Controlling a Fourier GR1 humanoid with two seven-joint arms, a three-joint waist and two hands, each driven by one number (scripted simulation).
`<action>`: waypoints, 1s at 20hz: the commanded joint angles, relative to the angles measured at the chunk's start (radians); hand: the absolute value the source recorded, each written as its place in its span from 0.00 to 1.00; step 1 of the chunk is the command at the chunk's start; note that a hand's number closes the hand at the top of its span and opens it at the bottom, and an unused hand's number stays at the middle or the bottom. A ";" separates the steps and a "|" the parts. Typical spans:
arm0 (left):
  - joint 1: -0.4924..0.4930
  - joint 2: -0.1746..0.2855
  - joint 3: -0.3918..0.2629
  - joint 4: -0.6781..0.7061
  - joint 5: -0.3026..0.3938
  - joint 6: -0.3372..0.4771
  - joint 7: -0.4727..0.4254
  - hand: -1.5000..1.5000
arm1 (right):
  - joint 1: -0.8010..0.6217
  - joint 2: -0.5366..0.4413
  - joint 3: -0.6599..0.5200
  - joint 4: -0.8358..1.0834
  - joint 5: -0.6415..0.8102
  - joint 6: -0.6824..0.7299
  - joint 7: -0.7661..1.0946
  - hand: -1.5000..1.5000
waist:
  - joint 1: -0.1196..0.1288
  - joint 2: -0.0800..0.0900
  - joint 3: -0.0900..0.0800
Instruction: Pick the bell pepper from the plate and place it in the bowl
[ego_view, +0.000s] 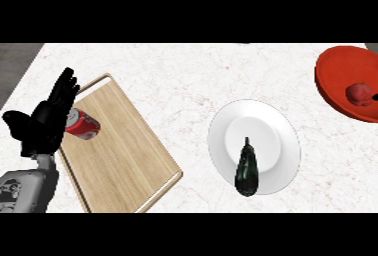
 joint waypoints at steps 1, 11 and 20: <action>0.007 0.007 0.017 0.012 0.009 -0.007 -0.020 0.50 | -0.008 -0.075 -0.092 0.044 -0.093 0.145 0.019 0.00 | 0.005 0.009 0.001; -0.005 0.009 0.024 -0.013 0.011 0.001 -0.008 0.50 | 0.101 -0.184 -0.121 0.028 -0.127 0.307 0.055 0.00 | -0.013 0.011 0.010; 0.023 -0.006 0.014 -0.012 0.007 0.004 -0.014 0.50 | 0.115 -0.206 -0.183 -0.006 -0.199 0.437 0.128 0.00 | -0.015 0.006 0.013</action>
